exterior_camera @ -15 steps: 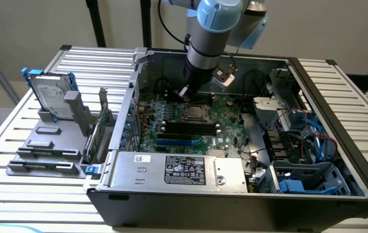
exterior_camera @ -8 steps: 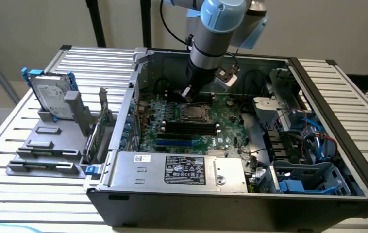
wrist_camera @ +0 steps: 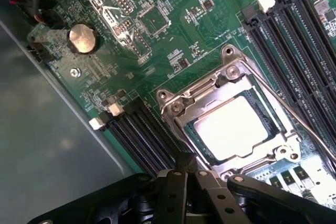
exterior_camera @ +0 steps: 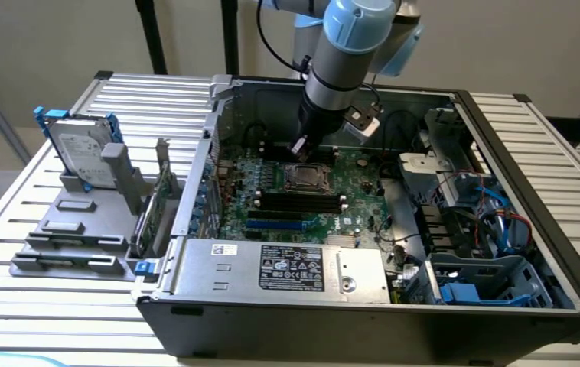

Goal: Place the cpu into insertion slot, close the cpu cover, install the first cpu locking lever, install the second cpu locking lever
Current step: 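Install the first cpu locking lever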

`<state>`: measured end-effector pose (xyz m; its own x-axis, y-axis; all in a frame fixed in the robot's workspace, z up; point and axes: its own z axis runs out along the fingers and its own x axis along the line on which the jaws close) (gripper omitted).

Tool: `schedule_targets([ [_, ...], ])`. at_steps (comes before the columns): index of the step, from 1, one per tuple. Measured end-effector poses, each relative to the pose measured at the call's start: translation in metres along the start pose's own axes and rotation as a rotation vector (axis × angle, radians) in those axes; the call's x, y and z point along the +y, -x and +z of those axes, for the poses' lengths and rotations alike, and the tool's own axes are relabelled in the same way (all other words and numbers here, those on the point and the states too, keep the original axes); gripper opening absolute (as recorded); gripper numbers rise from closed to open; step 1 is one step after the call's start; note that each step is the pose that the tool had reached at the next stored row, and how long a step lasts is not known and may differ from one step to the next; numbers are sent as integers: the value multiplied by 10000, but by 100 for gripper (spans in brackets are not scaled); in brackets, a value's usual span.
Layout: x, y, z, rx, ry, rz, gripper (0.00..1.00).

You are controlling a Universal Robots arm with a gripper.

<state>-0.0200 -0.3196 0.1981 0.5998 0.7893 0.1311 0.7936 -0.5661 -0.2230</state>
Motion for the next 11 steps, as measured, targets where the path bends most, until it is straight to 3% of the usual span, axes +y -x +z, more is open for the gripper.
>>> schedule_targets([
  [11,87,-58,-6,-40,-26,-183,11],
])
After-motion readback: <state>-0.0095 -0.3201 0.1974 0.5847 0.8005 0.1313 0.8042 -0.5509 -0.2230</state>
